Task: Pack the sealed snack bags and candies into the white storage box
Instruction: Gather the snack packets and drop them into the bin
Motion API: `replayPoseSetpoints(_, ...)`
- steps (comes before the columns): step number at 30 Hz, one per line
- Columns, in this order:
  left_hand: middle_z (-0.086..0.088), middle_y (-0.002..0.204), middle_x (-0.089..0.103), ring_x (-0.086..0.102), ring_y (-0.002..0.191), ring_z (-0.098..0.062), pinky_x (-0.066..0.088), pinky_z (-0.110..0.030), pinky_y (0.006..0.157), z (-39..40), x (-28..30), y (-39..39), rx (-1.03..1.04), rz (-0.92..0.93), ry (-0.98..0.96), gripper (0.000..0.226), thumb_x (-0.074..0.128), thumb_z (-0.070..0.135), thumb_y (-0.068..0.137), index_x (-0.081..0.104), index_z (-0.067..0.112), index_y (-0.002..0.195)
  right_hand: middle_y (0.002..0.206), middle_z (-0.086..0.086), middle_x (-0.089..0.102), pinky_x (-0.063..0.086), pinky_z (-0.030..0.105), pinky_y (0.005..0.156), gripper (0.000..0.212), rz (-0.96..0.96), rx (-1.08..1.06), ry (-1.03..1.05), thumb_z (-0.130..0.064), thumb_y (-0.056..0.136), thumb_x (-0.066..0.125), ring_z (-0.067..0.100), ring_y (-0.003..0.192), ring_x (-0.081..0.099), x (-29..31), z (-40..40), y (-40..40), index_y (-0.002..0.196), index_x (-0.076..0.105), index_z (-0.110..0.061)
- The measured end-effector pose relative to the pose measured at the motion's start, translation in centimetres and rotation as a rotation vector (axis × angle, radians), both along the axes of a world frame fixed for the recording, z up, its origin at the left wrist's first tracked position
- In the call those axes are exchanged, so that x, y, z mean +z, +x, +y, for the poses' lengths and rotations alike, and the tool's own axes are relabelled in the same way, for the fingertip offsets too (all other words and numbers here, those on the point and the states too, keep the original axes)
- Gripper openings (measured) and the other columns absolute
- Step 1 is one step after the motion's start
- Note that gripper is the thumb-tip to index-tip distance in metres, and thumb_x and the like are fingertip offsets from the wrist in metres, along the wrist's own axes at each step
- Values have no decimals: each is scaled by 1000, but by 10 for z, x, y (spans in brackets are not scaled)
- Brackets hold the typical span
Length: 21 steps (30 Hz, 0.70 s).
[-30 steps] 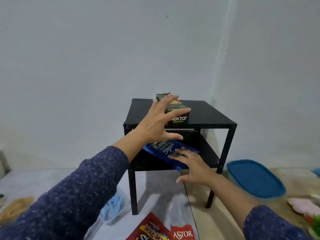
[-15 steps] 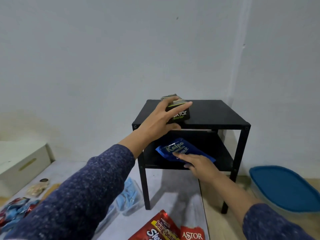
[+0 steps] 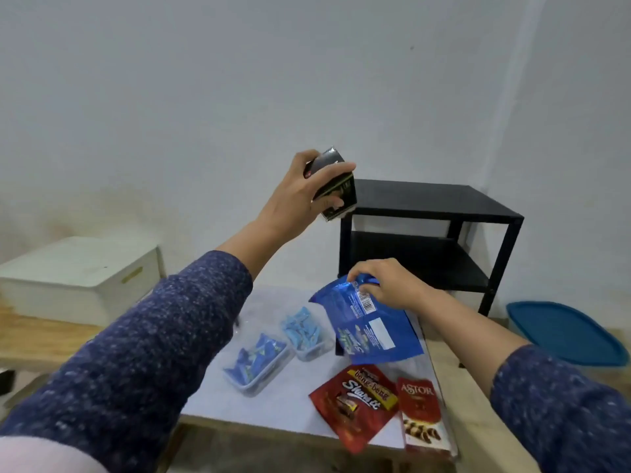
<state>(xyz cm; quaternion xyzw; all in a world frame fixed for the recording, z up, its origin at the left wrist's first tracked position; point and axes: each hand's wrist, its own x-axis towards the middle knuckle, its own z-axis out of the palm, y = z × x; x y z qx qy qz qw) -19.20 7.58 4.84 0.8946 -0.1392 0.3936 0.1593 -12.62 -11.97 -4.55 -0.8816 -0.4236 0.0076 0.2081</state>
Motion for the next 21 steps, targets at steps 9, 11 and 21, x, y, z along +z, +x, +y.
replayPoseSetpoints(9, -11, 134, 35, 47, 115, -31, 43, -35, 98, 143, -41, -175, 320, 248, -101, 52, 70, 23, 83, 52, 37, 130, 115, 5, 65, 37, 21, 83, 25, 9, 116, -10, -16, 83, 70, 18, 99, 56, 7, 137, -115, 108, 65, -19)
replayPoseSetpoints(11, -11, 136, 34, 48, 115, -33, 43, -36, 99, 178, -51, -217, 424, 296, -133, 53, 70, 26, 83, 51, 37, 130, 111, 5, 65, 38, 22, 80, 25, 9, 181, -11, -15, 82, 71, 19, 95, 57, 8, 180, -138, 106, 65, -19)
replayPoseSetpoints(21, -10, 133, 37, 45, 120, -30, 39, -39, 105, 326, -110, -414, 905, 439, -321, 55, 71, 26, 82, 50, 37, 132, 113, 9, 65, 39, 25, 80, 28, -30, 609, -54, -15, 84, 69, 22, 98, 57, 3, 410, -264, 111, 64, -15)
